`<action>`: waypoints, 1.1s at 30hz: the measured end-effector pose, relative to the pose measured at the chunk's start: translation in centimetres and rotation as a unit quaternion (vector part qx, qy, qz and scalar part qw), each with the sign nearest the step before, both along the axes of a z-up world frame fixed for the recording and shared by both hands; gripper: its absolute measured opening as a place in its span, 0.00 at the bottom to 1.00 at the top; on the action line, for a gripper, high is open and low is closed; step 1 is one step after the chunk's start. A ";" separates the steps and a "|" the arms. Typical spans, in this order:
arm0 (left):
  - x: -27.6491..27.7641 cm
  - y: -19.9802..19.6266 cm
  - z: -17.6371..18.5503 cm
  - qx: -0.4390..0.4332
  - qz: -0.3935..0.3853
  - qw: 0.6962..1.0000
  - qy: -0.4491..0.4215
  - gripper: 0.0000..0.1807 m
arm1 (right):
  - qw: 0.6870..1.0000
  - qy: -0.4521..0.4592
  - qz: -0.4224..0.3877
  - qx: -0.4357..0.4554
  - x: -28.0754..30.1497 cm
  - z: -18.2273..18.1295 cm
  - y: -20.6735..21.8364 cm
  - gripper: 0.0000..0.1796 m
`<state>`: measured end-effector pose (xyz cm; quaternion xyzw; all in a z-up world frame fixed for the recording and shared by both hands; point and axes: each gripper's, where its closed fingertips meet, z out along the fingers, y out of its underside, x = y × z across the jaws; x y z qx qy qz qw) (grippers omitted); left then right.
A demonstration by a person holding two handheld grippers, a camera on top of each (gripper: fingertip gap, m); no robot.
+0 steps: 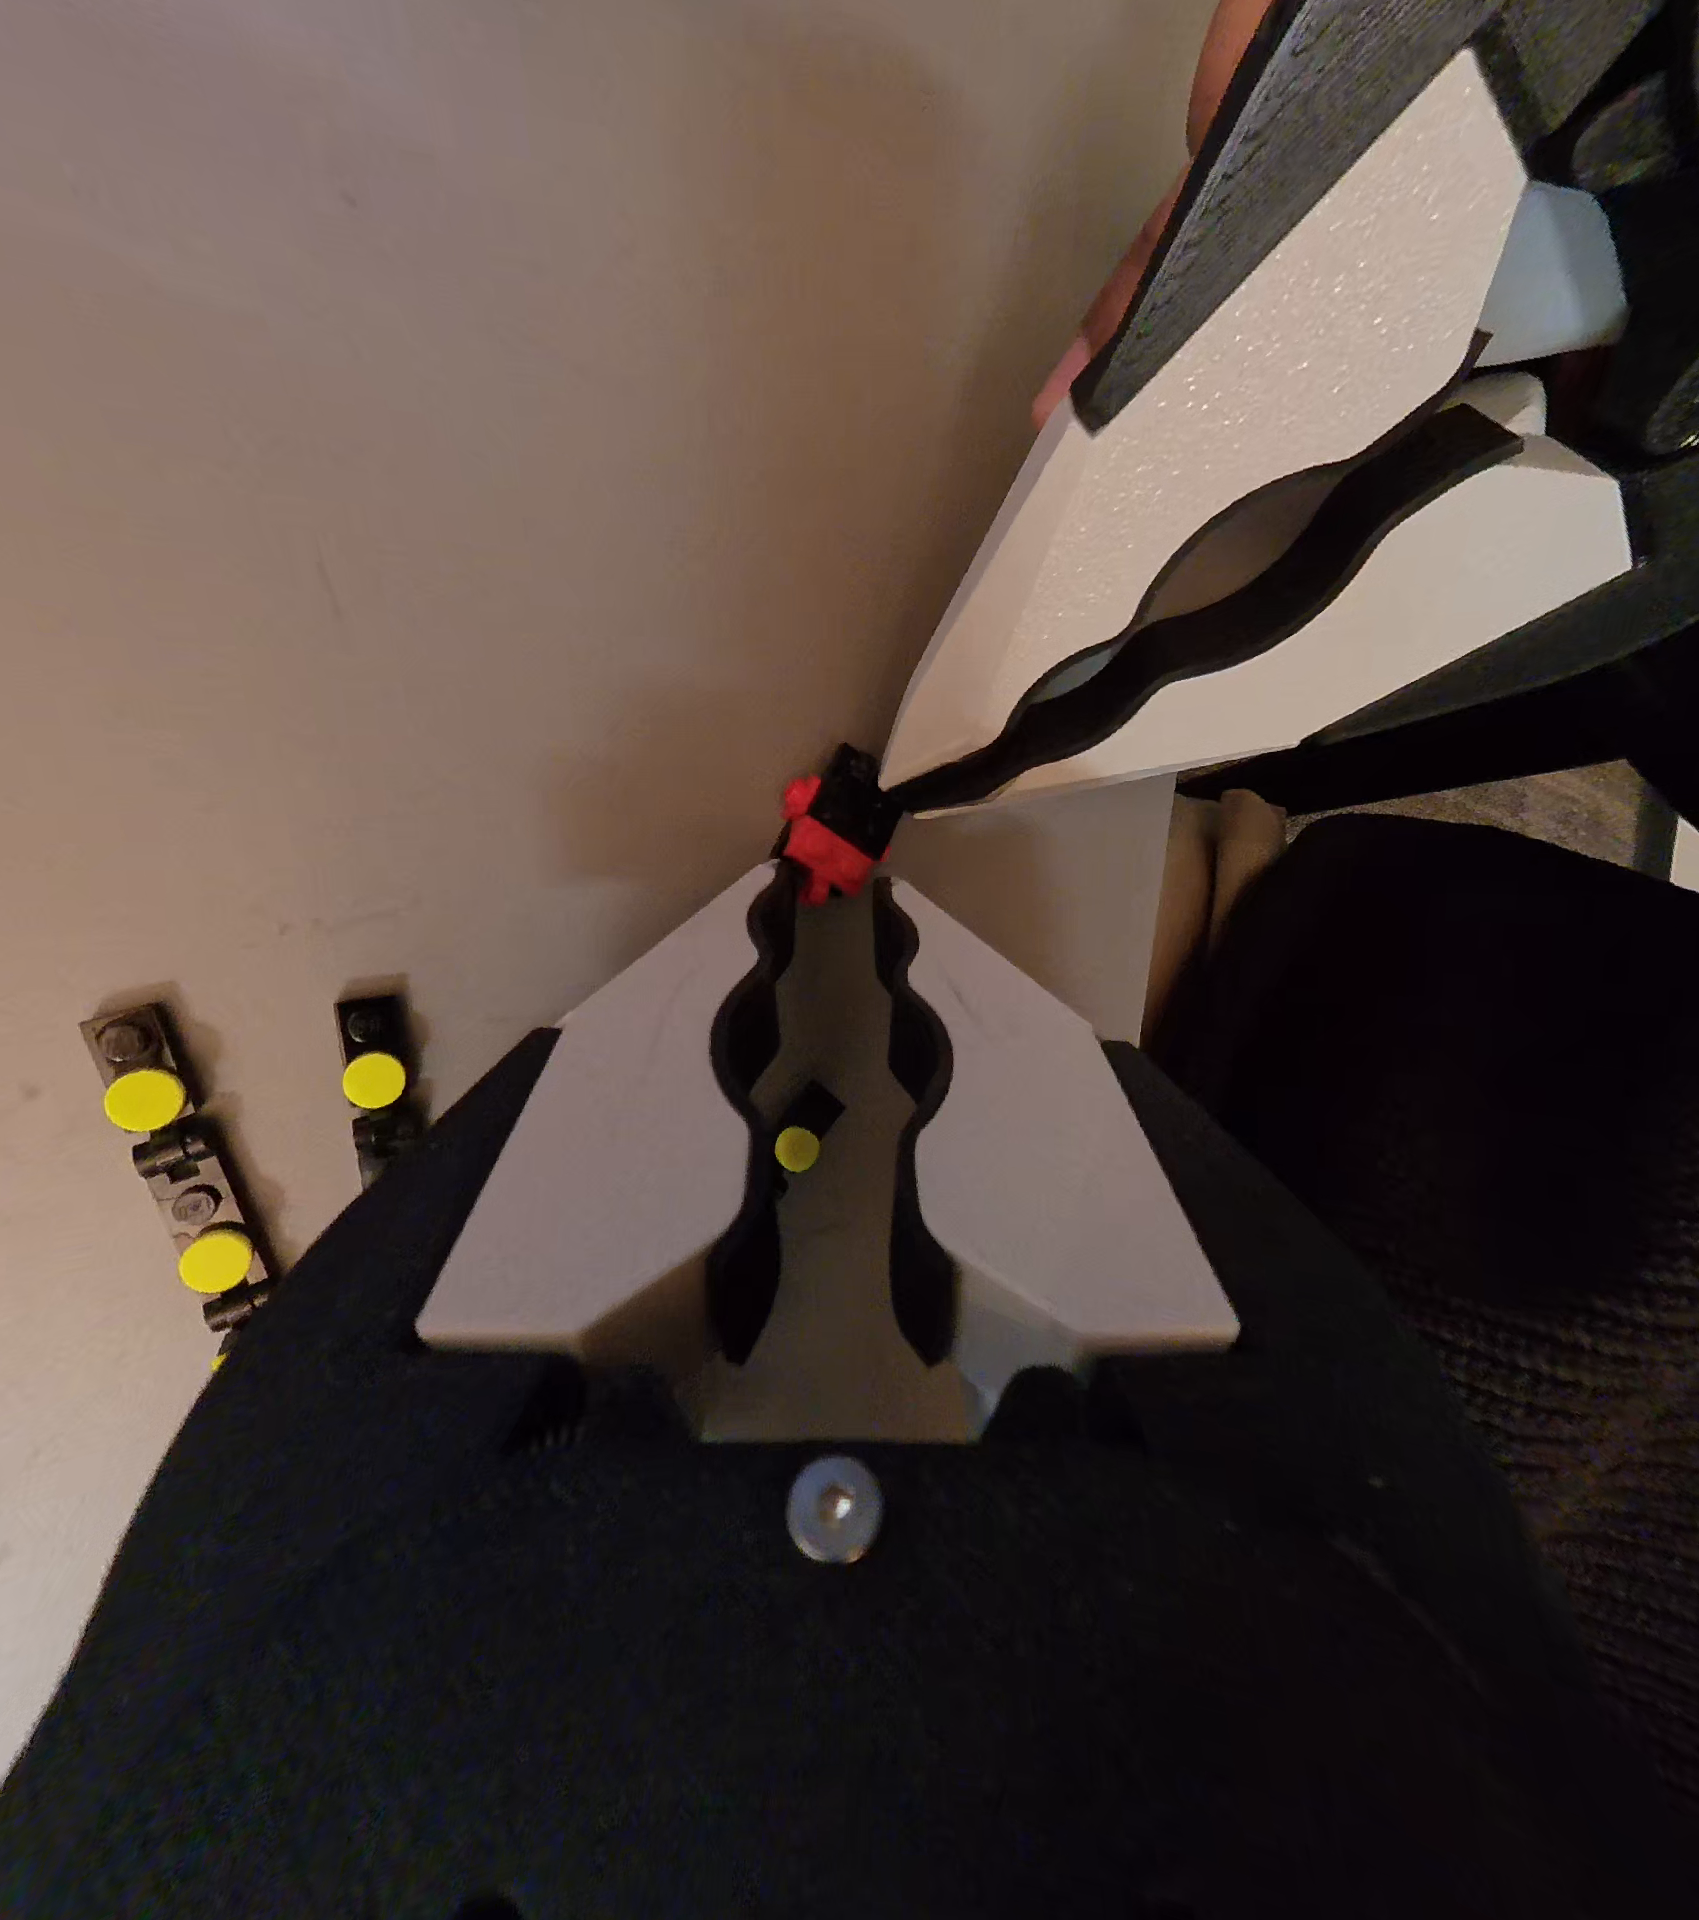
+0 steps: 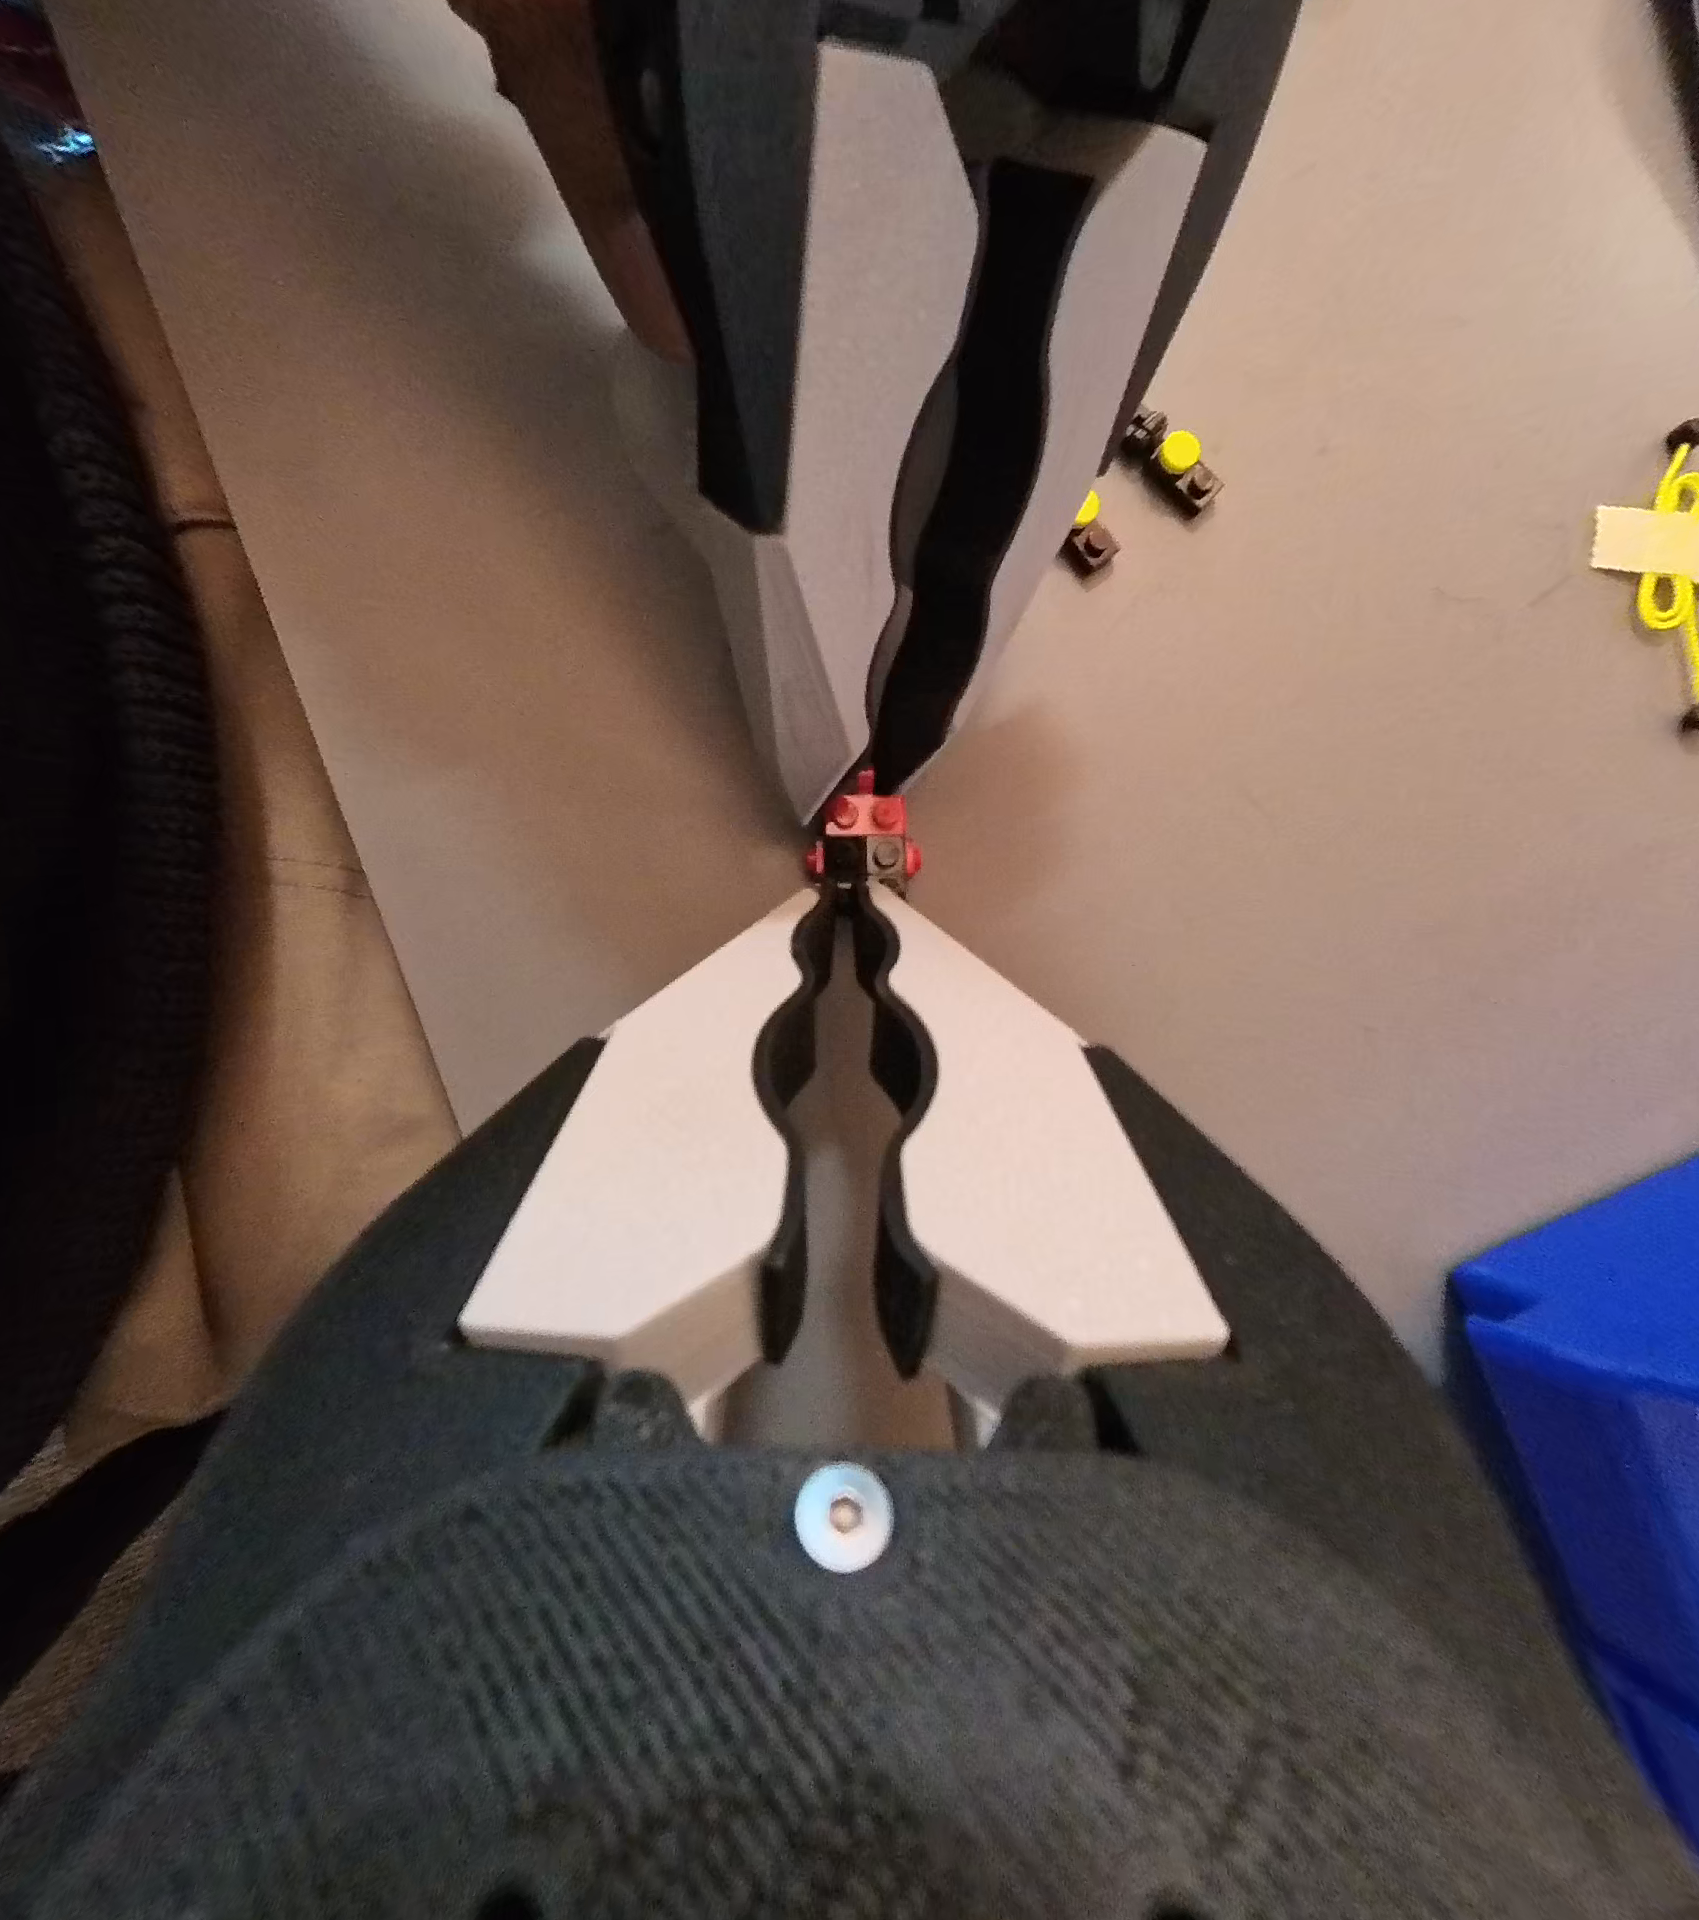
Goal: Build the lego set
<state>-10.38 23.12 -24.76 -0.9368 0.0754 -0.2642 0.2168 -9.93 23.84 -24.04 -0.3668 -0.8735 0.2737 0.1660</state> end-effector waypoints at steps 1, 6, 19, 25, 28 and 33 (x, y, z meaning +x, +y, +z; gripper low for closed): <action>0.0 0.0 0.0 -0.001 0.000 1.000 -0.001 0.08 | 1.000 -0.002 0.000 0.000 0.0 -0.1 0.0 0.01; -0.1 0.1 0.0 -0.001 0.000 1.000 -0.005 0.08 | 1.000 -0.008 -0.003 0.003 0.0 -0.1 -0.1 0.01; -0.2 0.7 0.3 -0.003 0.028 0.999 -0.035 0.10 | 1.000 -0.016 -0.009 0.005 -0.1 -0.1 -0.2 0.01; -0.2 0.8 0.2 -0.002 0.036 0.999 -0.032 0.10 | 1.000 -0.016 -0.013 0.009 -0.2 -0.2 -0.1 0.01; -0.2 0.9 0.2 -0.004 0.038 0.999 -0.028 0.10 | 1.000 -0.016 -0.015 0.010 -0.2 -0.2 0.0 0.01; -0.3 0.8 0.1 -0.005 0.033 0.999 -0.008 0.10 | 1.000 -0.016 -0.016 0.012 -0.2 -0.2 0.1 0.01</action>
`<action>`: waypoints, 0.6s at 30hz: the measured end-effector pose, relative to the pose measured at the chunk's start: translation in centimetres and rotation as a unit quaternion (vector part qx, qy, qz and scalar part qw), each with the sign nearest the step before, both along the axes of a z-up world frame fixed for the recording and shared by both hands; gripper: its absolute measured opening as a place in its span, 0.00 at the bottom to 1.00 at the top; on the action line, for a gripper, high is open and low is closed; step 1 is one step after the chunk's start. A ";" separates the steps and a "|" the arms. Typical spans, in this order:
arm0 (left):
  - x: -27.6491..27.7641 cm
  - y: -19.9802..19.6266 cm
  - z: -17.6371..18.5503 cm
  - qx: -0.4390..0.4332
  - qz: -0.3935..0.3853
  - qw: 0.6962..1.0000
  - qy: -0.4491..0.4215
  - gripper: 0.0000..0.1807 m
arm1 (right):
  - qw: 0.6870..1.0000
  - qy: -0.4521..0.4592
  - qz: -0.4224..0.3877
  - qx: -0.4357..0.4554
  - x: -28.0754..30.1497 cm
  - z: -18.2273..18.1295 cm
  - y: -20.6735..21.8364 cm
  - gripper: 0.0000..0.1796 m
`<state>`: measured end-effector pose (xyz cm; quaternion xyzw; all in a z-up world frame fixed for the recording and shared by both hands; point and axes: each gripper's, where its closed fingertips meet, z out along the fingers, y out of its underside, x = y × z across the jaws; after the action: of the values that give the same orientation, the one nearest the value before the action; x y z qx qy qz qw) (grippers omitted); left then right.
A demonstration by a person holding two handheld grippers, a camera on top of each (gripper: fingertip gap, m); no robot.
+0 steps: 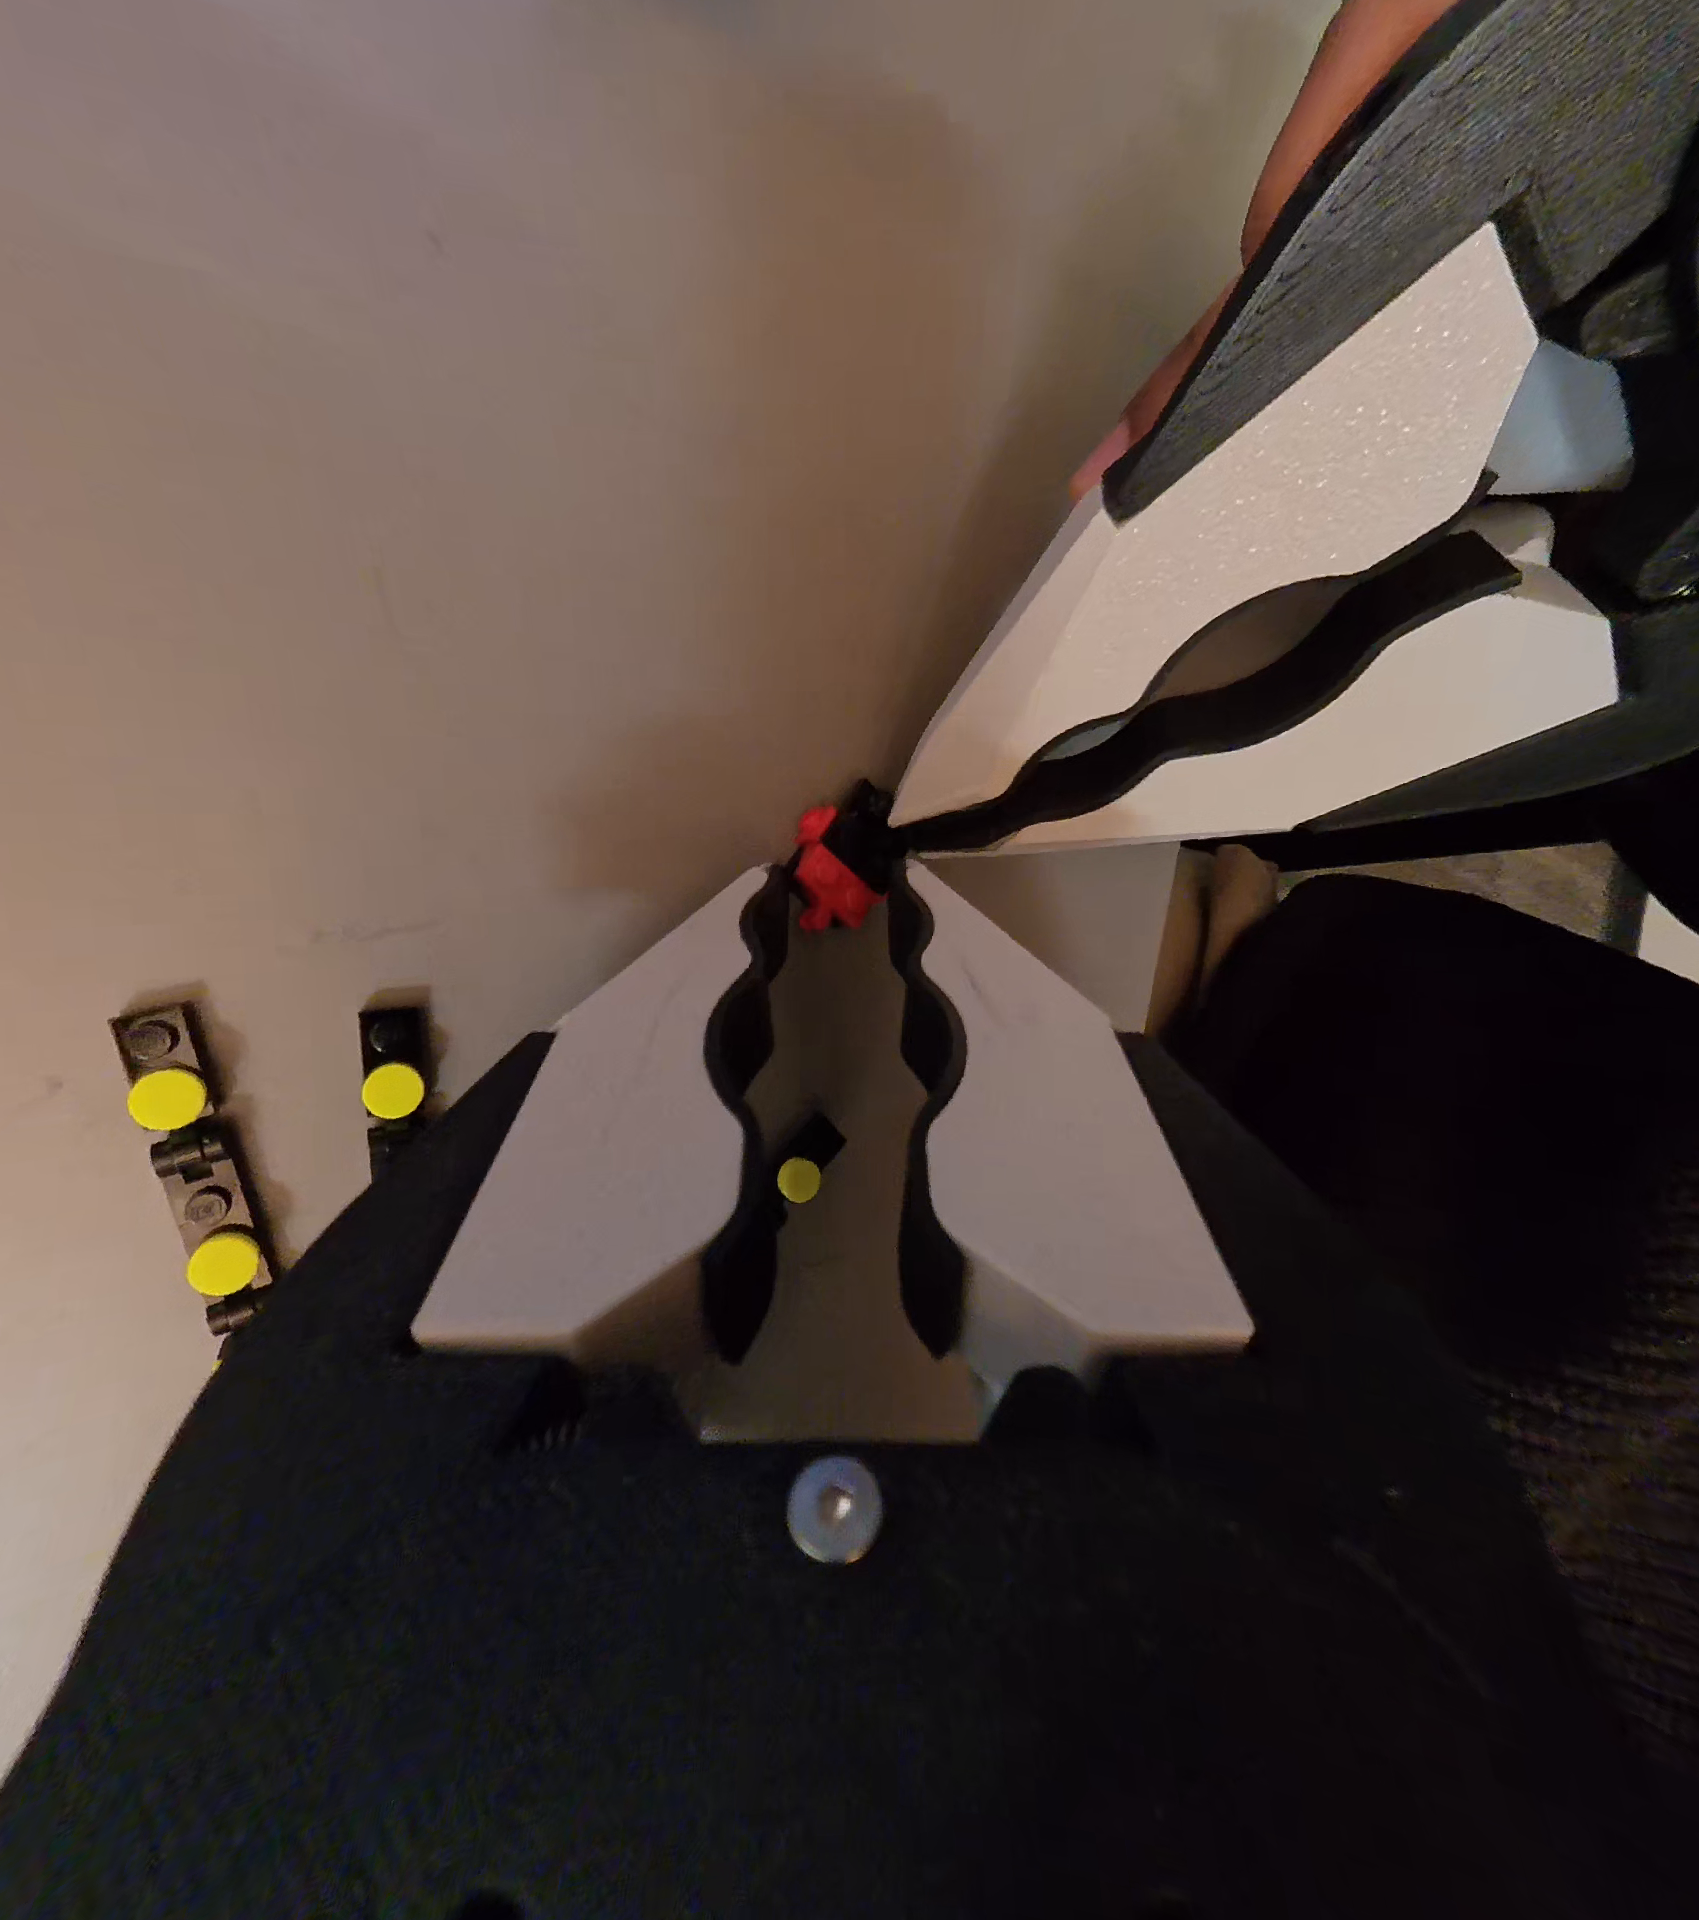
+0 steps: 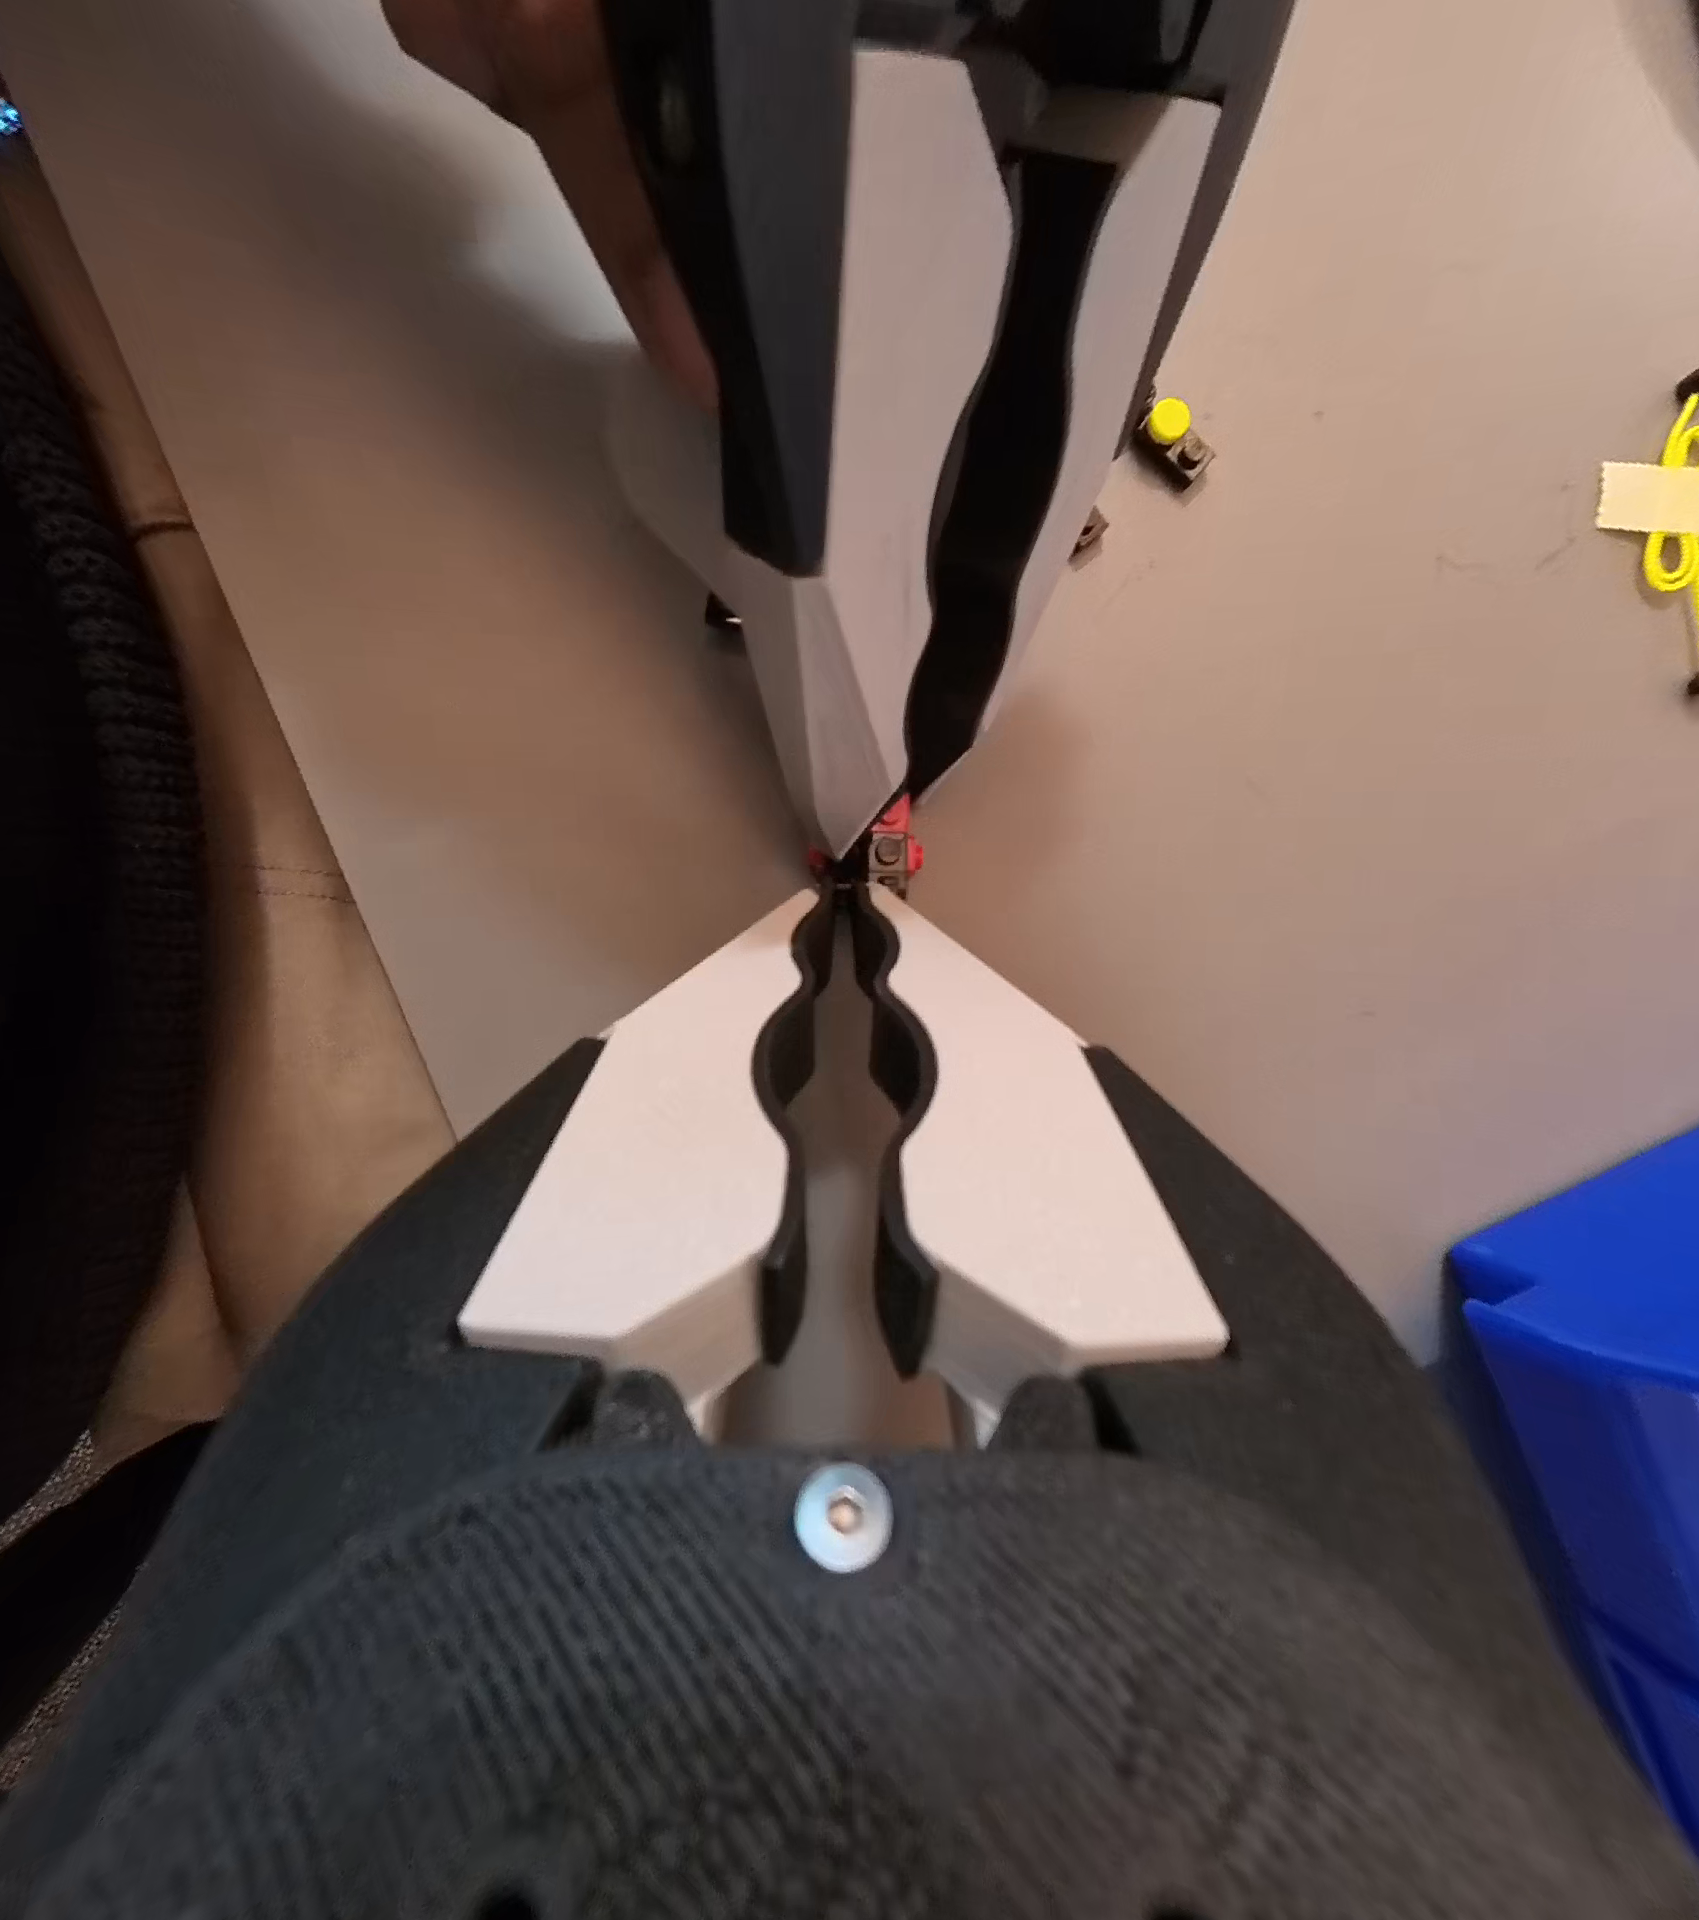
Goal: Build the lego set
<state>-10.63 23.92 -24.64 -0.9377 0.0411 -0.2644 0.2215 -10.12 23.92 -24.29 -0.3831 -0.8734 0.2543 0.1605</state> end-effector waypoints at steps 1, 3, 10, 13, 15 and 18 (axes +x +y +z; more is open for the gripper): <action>0.0 0.0 0.0 0.000 -0.001 1.000 0.001 0.10 | 1.000 0.000 0.000 0.000 0.0 0.0 0.0 0.01; 0.0 -0.1 0.0 -0.002 -0.002 1.000 -0.002 0.11 | 1.000 0.000 -0.001 0.001 0.0 0.0 0.0 0.01; -0.1 -0.1 -0.1 -0.004 -0.004 1.000 -0.010 0.08 | 1.000 0.000 -0.004 -0.003 -0.1 0.1 0.0 0.01; -0.2 -0.1 -0.1 -0.004 -0.004 1.000 -0.011 0.08 | 1.000 0.000 -0.005 -0.006 -0.1 0.1 0.0 0.01; -0.2 -0.1 -0.1 -0.003 -0.004 1.000 -0.008 0.08 | 1.000 0.000 -0.005 -0.004 -0.1 0.1 0.0 0.01; -0.2 -0.2 -0.1 -0.001 -0.005 1.000 -0.005 0.08 | 1.000 0.000 -0.005 -0.004 -0.1 0.1 0.0 0.01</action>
<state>-10.79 23.77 -24.75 -0.9364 0.0441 -0.2705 0.2194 -10.21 23.94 -24.21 -0.3884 -0.8704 0.2566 0.1601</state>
